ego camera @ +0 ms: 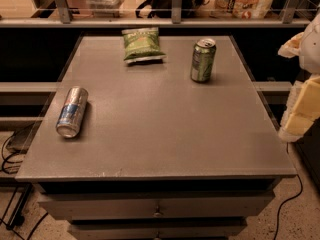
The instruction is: Move green can near redbull can
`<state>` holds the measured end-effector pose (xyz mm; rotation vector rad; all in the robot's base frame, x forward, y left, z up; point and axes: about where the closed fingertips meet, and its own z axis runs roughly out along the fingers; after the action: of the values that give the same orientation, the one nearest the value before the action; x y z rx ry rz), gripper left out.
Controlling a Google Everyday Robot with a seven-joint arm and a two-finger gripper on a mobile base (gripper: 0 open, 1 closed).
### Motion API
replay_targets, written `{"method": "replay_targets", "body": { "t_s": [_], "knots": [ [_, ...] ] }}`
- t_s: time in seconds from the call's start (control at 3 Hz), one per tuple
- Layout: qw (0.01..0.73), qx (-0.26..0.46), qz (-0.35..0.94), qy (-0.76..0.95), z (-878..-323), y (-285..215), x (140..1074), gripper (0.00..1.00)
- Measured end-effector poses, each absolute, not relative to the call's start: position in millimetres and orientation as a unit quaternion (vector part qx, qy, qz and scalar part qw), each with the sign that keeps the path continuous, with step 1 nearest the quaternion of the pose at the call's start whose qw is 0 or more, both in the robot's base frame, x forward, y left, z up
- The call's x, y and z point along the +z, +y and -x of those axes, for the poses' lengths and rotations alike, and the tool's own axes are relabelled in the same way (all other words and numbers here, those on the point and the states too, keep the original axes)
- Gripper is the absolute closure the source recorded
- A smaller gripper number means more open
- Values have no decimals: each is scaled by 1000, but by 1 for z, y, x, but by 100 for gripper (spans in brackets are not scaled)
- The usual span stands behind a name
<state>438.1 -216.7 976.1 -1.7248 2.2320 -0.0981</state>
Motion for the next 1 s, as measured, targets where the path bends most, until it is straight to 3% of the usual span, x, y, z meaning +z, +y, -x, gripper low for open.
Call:
{"method": "replay_targets", "body": {
  "t_s": [0.33,1.0],
  "knots": [
    [160,-35,603,781,-438,-216,977,0],
    [259,-20,579,773,-478,-203,977,0]
  ]
}}
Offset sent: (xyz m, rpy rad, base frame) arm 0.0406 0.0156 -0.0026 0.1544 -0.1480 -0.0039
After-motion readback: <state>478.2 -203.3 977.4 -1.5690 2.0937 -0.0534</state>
